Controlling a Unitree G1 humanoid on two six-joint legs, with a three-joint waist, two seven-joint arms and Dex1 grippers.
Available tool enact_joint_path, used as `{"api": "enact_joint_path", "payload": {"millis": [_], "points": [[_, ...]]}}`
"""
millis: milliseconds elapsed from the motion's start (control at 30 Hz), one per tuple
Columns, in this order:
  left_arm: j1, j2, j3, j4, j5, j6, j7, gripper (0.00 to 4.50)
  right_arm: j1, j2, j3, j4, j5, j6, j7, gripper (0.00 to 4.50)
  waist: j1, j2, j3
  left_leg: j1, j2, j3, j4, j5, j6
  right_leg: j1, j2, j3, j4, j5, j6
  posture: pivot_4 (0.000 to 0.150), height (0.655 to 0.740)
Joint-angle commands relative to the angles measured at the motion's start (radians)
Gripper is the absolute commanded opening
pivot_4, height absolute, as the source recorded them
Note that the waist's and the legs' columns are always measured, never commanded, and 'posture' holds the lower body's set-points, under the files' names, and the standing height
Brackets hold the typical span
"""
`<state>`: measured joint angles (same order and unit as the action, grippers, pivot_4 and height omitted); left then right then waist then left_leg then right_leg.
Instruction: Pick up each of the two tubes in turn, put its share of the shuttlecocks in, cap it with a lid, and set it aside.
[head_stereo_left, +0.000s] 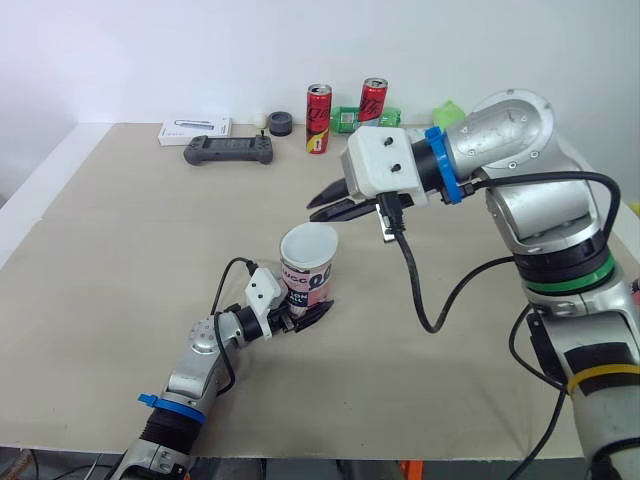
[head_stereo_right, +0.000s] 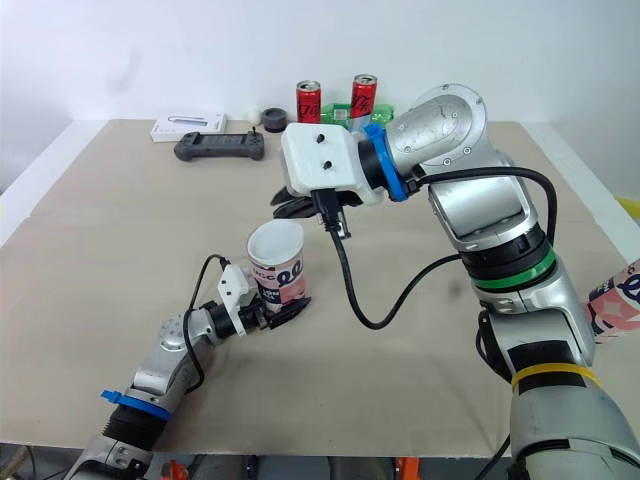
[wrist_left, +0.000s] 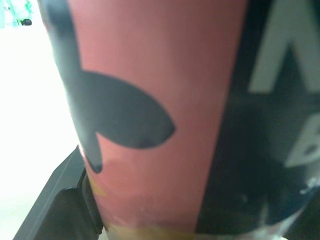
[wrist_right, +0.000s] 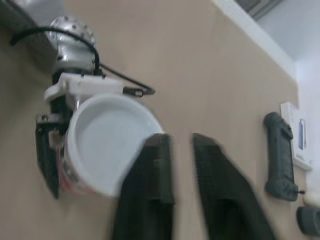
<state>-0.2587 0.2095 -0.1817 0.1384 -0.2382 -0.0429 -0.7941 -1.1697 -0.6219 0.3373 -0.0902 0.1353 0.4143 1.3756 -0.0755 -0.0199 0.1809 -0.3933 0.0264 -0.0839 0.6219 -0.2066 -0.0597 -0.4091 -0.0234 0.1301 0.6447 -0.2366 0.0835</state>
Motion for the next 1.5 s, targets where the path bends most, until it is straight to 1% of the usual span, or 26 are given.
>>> {"api": "enact_joint_path", "payload": {"millis": [33,133,167,300,500,600,700,767,833,867,1067,1200,1333,1500], "points": [[0.022,0.009,-0.010,0.046,0.021,0.032,0.005,3.57,-0.029,0.007,-0.032,0.006,0.017,0.048,-0.025,2.86,0.000,0.000,0.000,0.000,0.000,0.000,0.000,0.000,0.000,0.000,0.000,0.000,0.000,0.000,0.000,0.150,0.7400],[0.020,0.005,-0.013,0.049,0.021,0.031,0.005,3.57,-0.046,0.026,-0.013,0.036,0.020,0.132,-0.041,4.34,0.000,0.000,0.000,0.000,0.000,0.000,0.000,0.000,0.000,0.000,0.000,0.000,0.000,0.000,0.000,0.150,0.7400],[0.020,0.004,-0.014,0.050,0.022,0.030,0.006,3.57,-0.055,0.033,-0.003,0.048,0.021,0.177,-0.045,4.44,0.000,0.000,0.000,0.000,0.000,0.000,0.000,0.000,0.000,0.000,0.000,0.000,0.000,0.000,0.000,0.150,0.7400],[0.019,0.000,-0.015,0.052,0.022,0.028,0.007,3.57,-0.086,0.066,0.028,0.115,0.012,0.273,-0.058,4.44,0.000,0.000,0.000,0.000,0.000,0.000,0.000,0.000,0.000,0.000,0.000,0.000,0.000,0.000,0.000,0.150,0.7400],[0.024,-0.005,-0.015,0.050,0.023,0.028,0.013,3.57,-0.110,0.087,0.056,0.188,0.004,0.304,-0.052,4.44,0.001,0.000,0.000,-0.001,0.000,0.000,0.000,0.000,0.000,0.000,0.000,0.000,0.000,0.000,-0.001,0.150,0.7400],[0.030,-0.006,-0.014,0.047,0.023,0.027,0.018,3.57,-0.097,0.079,0.070,0.179,0.010,0.312,-0.025,3.68,0.001,0.000,0.000,-0.001,0.000,0.000,0.000,0.000,0.000,0.000,0.000,0.000,0.000,0.000,0.000,0.150,0.7400],[0.033,-0.007,-0.014,0.044,0.024,0.027,0.020,3.57,-0.088,0.071,0.079,0.166,0.018,0.320,-0.006,2.27,0.000,0.000,0.000,-0.001,0.000,0.000,-0.001,0.000,0.000,-0.001,0.000,0.000,0.000,0.000,0.000,0.150,0.7400],[0.035,-0.007,-0.013,0.044,0.024,0.027,0.020,3.57,-0.086,0.067,0.082,0.161,0.022,0.326,0.002,1.19,0.000,0.000,0.000,-0.001,0.000,0.000,-0.001,0.000,0.000,0.000,0.000,0.000,0.000,0.000,0.000,0.150,0.7400],[0.035,-0.006,-0.013,0.043,0.025,0.026,0.019,3.57,-0.084,0.064,0.085,0.156,0.023,0.330,0.007,0.21,0.000,0.000,0.000,-0.001,0.000,0.000,0.000,0.000,0.000,0.000,0.000,0.000,0.000,0.000,0.000,0.150,0.7400],[0.035,-0.005,-0.013,0.044,0.025,0.025,0.018,3.57,-0.083,0.062,0.086,0.154,0.024,0.331,0.009,0.03,0.000,0.000,0.000,-0.001,0.000,0.000,-0.001,0.000,0.000,0.000,0.000,0.000,0.000,0.000,0.000,0.150,0.7400],[0.032,-0.001,-0.014,0.048,0.028,0.022,0.014,3.57,-0.078,0.067,0.069,0.138,0.038,0.325,0.004,0.03,0.000,0.000,0.000,-0.001,0.000,0.000,-0.001,0.000,0.000,-0.001,0.000,-0.001,0.000,-0.001,0.000,0.150,0.7400],[0.031,0.001,-0.014,0.048,0.029,0.021,0.013,3.57,-0.073,0.100,0.009,0.105,0.086,0.264,-0.018,0.03,0.000,0.000,0.000,-0.001,0.000,0.000,-0.001,0.000,0.000,-0.001,0.000,-0.001,0.000,-0.001,0.000,0.150,0.7400],[0.030,0.002,-0.012,0.050,0.027,0.022,0.012,3.57,-0.051,0.098,0.013,0.082,0.073,0.208,-0.044,0.03,0.000,0.000,0.000,-0.001,0.000,-0.001,-0.001,0.000,0.000,0.000,0.000,-0.001,0.000,0.000,0.002,0.150,0.7400],[0.026,0.001,-0.011,0.053,0.025,0.024,0.009,3.57,-0.039,0.110,0.006,0.087,0.070,0.154,-0.081,0.03,-0.001,0.000,0.000,-0.001,0.000,-0.001,-0.001,0.000,0.000,-0.001,0.000,-0.001,0.000,0.000,0.001,0.150,0.7400]]}}
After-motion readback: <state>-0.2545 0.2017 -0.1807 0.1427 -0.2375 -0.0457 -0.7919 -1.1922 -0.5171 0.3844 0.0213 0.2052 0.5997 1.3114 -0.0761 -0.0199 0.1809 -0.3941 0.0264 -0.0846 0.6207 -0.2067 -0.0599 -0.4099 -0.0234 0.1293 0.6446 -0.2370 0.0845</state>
